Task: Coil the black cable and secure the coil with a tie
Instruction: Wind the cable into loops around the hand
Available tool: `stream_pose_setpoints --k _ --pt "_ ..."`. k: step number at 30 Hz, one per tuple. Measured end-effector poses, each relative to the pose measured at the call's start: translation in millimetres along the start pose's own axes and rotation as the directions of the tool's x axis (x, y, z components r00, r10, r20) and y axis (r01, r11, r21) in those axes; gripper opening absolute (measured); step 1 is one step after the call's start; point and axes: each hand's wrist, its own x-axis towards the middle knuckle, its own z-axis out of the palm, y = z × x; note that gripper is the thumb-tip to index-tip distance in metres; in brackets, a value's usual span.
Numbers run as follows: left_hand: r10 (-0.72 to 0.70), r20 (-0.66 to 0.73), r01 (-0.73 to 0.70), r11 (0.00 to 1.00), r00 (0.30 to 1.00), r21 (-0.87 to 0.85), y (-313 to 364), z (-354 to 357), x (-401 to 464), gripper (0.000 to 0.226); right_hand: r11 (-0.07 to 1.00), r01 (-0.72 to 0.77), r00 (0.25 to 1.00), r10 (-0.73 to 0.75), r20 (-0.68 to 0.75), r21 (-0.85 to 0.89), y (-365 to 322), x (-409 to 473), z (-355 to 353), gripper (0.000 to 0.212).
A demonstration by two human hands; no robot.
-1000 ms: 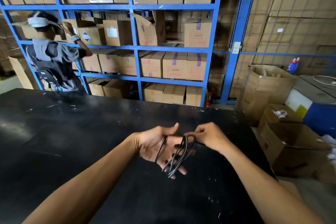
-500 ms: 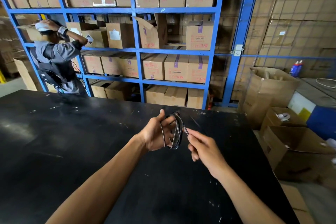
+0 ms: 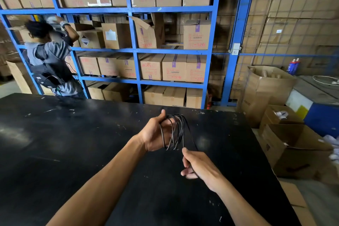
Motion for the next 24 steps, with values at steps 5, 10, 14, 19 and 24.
stream_pose_setpoints --k 5,10,14,19,24 --pt "-0.022 0.003 0.022 1.0 1.0 0.002 2.5 10.3 0.8 0.038 0.881 -0.258 0.966 0.238 0.1 0.397 -3.2 1.4 12.3 0.05" --pt "-0.011 0.078 0.017 0.997 0.997 -0.073 8.8 3.3 3.3 0.034 0.759 -0.286 0.955 0.276 0.108 0.585 8.3 6.6 0.1 0.026" --pt "0.035 0.118 -0.012 0.981 0.992 -0.192 10.6 7.2 4.7 0.031 0.87 -0.006 1.0 -0.004 0.018 0.494 22.8 7.4 3.5 0.03" --pt "0.134 0.137 -0.092 0.957 0.981 -0.276 12.2 15.6 0.5 0.049 0.906 0.138 0.976 -0.193 0.101 0.401 32.4 2.0 14.0 0.041" --pt "0.081 0.333 -0.021 0.984 0.939 -0.179 12.1 22.9 -12.1 0.047 0.96 0.029 0.996 -0.05 0.07 0.278 36.4 10.5 6.2 0.05"
